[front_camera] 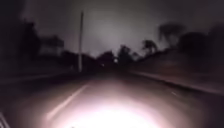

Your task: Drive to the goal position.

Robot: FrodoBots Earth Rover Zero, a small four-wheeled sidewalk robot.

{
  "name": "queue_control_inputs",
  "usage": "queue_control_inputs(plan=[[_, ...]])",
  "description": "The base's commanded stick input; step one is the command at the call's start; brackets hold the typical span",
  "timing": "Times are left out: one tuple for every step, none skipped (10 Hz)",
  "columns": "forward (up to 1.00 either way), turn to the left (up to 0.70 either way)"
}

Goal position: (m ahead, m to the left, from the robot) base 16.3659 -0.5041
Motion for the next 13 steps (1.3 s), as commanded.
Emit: queue_control_inputs(plan=[[0.7, 0.0], [0.7, 0.0], [0.7, 0.0], [0.7, 0.0], [0.7, 0.0], [0.7, 0.0], [0.7, 0.0], [0.7, 0.0], [0.7, 0.0], [0.7, 0.0], [0.7, 0.0], [0.7, 0.0], [0.7, 0.0]])
